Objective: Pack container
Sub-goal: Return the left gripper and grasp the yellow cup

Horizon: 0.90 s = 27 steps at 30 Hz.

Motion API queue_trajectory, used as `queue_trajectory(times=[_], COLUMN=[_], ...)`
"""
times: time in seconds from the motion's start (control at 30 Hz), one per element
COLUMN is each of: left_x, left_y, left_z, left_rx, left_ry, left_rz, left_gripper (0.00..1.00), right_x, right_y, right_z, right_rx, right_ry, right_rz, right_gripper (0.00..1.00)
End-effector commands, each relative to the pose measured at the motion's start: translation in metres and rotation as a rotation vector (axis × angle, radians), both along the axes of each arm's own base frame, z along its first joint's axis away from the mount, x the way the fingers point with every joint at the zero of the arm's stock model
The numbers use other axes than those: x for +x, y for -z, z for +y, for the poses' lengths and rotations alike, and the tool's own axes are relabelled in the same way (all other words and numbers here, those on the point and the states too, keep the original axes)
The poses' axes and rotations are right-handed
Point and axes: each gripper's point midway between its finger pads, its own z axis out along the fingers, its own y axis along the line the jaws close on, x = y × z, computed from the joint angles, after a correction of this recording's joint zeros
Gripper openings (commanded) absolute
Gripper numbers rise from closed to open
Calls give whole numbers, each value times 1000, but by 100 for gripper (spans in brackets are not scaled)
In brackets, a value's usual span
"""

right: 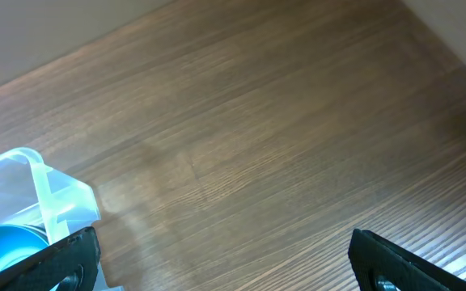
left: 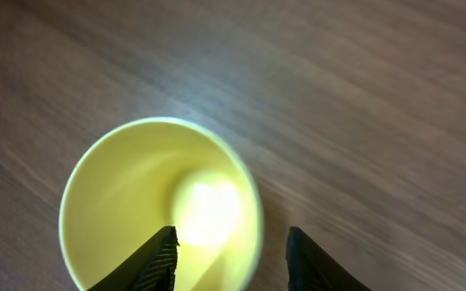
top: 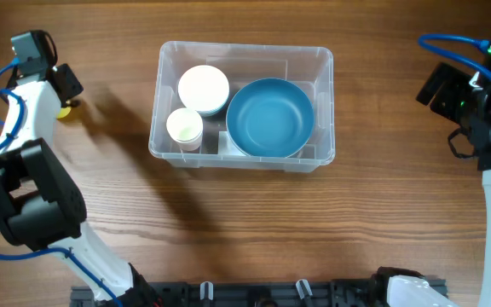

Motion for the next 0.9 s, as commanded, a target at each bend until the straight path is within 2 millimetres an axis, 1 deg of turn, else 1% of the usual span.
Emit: queue_trajectory(times=[0.0, 0.13, 0.17, 0.2, 0.27, 0.33, 0.37, 0.53, 0.63, 0.7, 0.87], left_x=[-3, -3, -3, -3, -2, -2, -2, -2, -2, -2, 1], left_y=[13, 16, 16, 16, 16, 16, 16, 16, 16, 16, 11], left_z=[7, 6, 6, 6, 6, 6, 6, 6, 6, 7, 7], left_rx=[-19, -30, -29, -29, -29, -29, -29, -28, -28, -26, -21], left_ry=[5, 9, 9, 9, 9, 9, 9, 9, 9, 9, 9], left_rz=[28, 31, 31, 31, 29, 29, 29, 29, 29, 26, 10], left_gripper=[43, 42, 40, 38, 26, 20, 18, 17, 8, 4, 4], right_x=[0, 0, 0, 0, 0, 0, 0, 0, 0, 0, 0], right_y=[-1, -1, -1, -1, -1, -1, -1, -1, -1, -1, -1], right_z=[-1, -1, -1, -1, -1, -1, -1, -1, -1, -1, -1], right_rx=[9, 9, 9, 9, 9, 9, 9, 9, 9, 9, 9], right_ry=[13, 13, 13, 13, 13, 13, 13, 13, 13, 13, 13], right_rz=[-8, -8, -8, -8, -8, -8, -8, -8, -8, -8, -8], right_gripper=[100, 100, 100, 100, 100, 100, 100, 100, 100, 100, 100])
